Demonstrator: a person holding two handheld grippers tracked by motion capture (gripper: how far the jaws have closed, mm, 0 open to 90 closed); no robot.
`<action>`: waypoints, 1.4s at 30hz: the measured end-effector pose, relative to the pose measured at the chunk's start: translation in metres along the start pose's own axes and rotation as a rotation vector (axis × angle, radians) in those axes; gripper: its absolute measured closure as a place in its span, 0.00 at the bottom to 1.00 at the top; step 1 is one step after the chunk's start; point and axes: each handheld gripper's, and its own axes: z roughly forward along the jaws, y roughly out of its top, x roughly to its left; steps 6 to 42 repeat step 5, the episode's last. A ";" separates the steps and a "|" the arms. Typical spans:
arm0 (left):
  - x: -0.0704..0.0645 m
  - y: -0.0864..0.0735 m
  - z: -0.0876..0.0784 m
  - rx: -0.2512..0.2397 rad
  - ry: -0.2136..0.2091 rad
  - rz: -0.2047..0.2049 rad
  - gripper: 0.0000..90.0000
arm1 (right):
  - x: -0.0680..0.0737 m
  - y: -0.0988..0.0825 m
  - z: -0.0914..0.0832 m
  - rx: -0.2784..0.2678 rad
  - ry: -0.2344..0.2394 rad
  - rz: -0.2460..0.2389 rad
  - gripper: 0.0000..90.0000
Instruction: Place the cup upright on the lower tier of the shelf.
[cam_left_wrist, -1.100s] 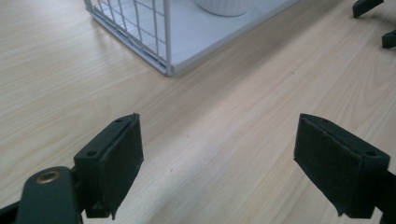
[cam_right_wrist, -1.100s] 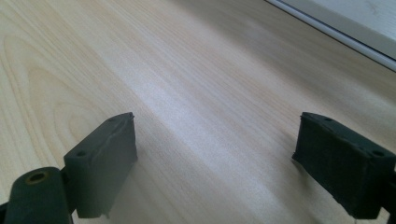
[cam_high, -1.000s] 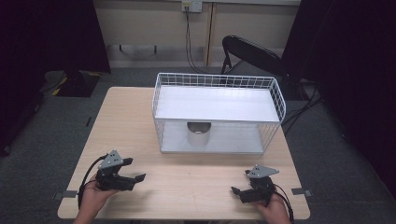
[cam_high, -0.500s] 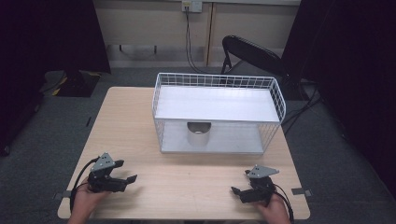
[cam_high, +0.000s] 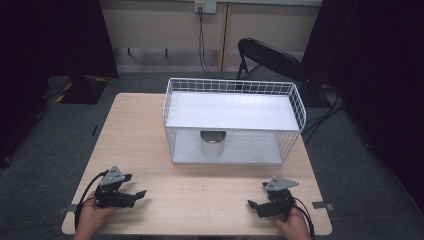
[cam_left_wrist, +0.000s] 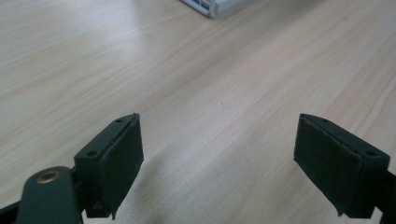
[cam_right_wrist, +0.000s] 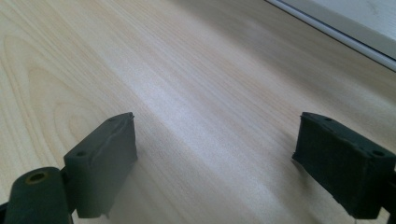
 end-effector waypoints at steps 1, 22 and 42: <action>-0.001 0.000 0.001 0.008 -0.008 -0.004 0.17 | 0.000 0.000 0.000 0.000 0.000 0.000 0.13; -0.004 0.006 0.005 0.005 -0.022 0.012 0.17 | 0.000 0.000 0.000 0.000 0.000 0.000 0.13; -0.004 0.006 0.005 0.005 -0.022 0.012 0.17 | 0.000 0.000 0.000 0.000 0.000 0.000 0.13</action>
